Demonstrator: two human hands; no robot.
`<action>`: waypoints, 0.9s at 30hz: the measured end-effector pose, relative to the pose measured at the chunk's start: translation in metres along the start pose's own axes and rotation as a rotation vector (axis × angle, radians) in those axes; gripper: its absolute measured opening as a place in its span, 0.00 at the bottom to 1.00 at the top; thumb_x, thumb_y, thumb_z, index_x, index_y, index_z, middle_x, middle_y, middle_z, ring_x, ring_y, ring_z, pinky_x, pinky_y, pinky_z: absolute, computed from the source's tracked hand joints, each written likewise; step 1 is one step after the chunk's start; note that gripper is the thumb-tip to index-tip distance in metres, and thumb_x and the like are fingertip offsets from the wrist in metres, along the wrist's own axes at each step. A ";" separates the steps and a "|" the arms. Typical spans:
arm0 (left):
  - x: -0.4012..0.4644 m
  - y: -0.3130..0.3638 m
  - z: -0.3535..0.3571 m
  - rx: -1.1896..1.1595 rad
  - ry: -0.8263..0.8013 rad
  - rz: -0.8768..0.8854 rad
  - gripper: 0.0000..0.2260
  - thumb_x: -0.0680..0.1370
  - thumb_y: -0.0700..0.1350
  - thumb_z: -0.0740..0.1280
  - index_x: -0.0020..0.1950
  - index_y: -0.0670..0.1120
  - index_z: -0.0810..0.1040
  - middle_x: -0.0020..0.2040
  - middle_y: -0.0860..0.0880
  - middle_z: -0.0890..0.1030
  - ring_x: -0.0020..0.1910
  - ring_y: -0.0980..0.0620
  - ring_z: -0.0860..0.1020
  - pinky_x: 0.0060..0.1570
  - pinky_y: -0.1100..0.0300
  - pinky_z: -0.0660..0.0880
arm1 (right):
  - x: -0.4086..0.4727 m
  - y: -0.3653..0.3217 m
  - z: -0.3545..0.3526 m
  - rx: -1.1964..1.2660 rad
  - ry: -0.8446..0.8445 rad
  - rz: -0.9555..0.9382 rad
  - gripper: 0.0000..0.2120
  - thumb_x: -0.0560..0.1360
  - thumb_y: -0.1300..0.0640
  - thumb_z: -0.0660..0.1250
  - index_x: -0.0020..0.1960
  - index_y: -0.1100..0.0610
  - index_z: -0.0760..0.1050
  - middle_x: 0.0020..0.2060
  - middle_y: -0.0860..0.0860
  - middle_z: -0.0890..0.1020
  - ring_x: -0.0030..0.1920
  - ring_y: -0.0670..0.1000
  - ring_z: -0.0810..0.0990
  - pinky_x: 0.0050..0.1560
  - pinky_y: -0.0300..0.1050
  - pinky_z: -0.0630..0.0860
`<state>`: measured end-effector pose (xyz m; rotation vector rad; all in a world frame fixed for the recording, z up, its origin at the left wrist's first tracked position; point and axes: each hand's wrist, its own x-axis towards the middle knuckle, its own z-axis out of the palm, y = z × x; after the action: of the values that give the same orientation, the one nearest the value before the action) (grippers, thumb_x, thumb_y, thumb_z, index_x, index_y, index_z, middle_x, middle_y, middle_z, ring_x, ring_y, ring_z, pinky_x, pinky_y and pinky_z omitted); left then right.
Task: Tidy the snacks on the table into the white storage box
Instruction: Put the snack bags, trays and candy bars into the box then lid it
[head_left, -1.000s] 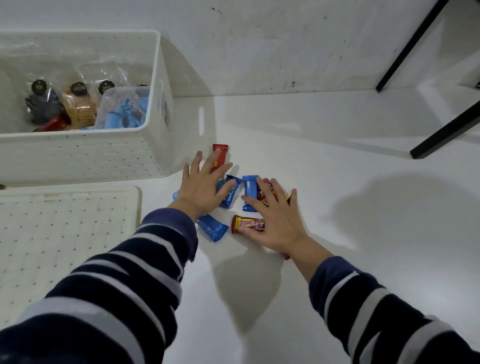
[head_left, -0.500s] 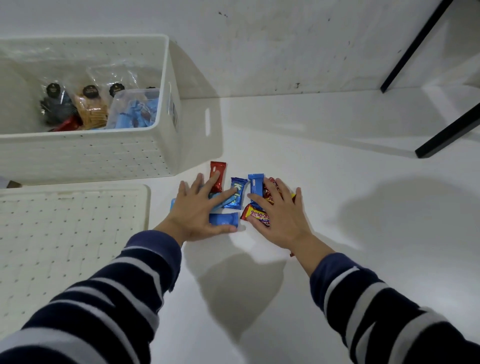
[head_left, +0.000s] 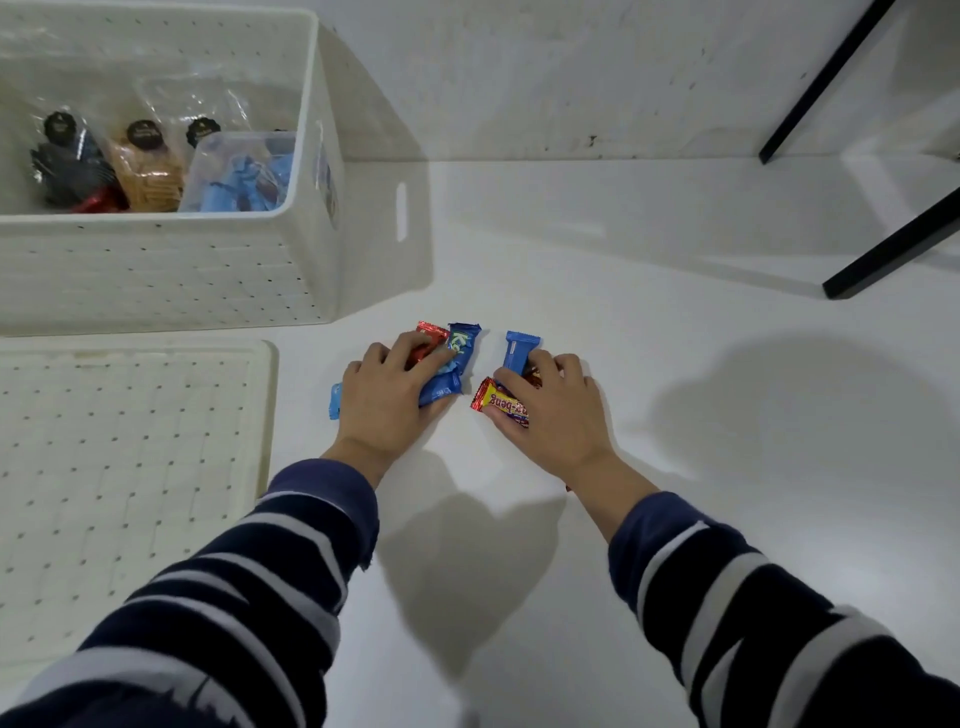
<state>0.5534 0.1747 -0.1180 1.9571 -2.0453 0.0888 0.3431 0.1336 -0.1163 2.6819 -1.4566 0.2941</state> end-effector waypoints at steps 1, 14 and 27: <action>0.001 0.000 0.001 -0.030 0.007 -0.009 0.18 0.73 0.56 0.69 0.60 0.52 0.79 0.58 0.47 0.78 0.43 0.43 0.77 0.37 0.54 0.73 | -0.001 0.001 0.001 0.001 0.017 -0.019 0.18 0.72 0.37 0.61 0.55 0.46 0.76 0.50 0.52 0.78 0.45 0.58 0.76 0.33 0.46 0.75; -0.017 0.015 -0.013 -0.227 0.084 -0.134 0.17 0.67 0.49 0.73 0.55 0.48 0.82 0.50 0.47 0.78 0.42 0.46 0.78 0.36 0.56 0.74 | -0.009 0.015 -0.003 0.121 0.226 -0.151 0.12 0.67 0.49 0.74 0.48 0.51 0.80 0.40 0.52 0.79 0.22 0.54 0.72 0.20 0.38 0.70; -0.058 0.038 -0.035 -0.256 0.125 -0.295 0.16 0.69 0.49 0.74 0.56 0.51 0.81 0.50 0.50 0.77 0.42 0.48 0.77 0.36 0.57 0.75 | -0.023 0.017 -0.029 0.071 0.228 -0.062 0.14 0.69 0.47 0.73 0.52 0.50 0.78 0.44 0.50 0.79 0.28 0.53 0.78 0.24 0.37 0.67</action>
<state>0.5240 0.2422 -0.0932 2.0085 -1.5847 -0.1078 0.3125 0.1482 -0.0930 2.6356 -1.3174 0.6351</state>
